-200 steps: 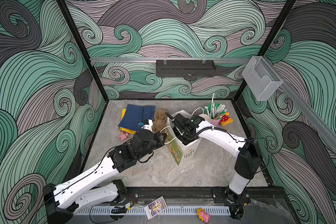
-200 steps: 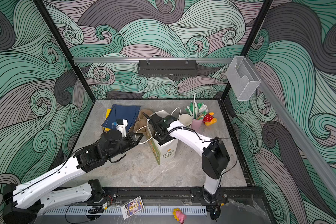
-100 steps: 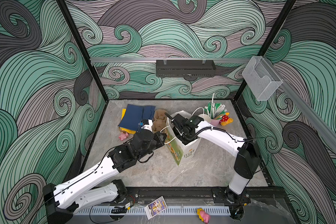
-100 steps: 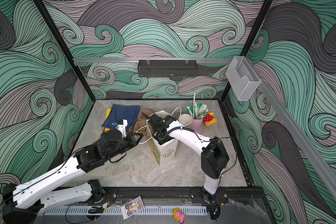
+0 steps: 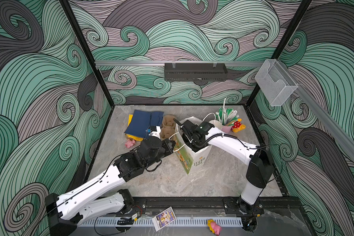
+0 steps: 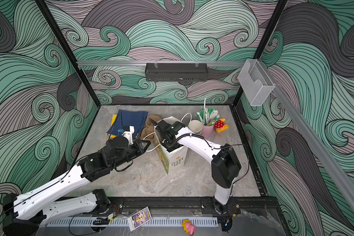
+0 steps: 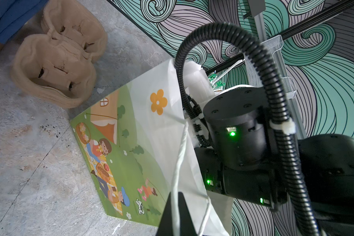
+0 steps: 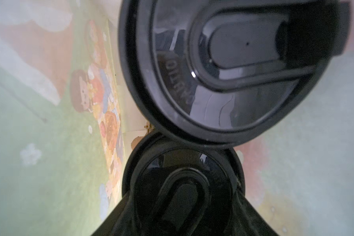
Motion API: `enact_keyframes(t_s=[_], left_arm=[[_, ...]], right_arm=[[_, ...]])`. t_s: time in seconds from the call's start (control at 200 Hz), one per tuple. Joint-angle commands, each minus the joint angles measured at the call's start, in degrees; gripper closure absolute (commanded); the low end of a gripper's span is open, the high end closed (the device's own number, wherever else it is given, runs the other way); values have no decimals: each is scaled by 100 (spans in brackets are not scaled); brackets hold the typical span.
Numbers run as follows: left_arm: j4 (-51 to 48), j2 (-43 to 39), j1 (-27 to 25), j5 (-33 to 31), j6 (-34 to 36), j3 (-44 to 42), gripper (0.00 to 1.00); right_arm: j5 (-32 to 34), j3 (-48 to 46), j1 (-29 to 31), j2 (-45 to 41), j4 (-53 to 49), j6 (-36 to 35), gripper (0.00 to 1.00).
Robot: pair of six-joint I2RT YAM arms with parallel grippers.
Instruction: Pack the takeout coffee
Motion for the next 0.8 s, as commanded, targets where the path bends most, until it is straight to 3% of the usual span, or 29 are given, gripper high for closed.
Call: enact_keyframes(t_s=[0.0,0.265,0.795], left_arm=[[-94,-78,30,-81,-34,-1,100],[-94,-67,29,-73,-33,5,100],[-108,13,25,-101,-124,-41,100]], right_arm=[[-711,-873,25,1376,-26,57,42],[-610,-714,37,974,-67,158,41],[-493,-12,54,40,-455,172,21]])
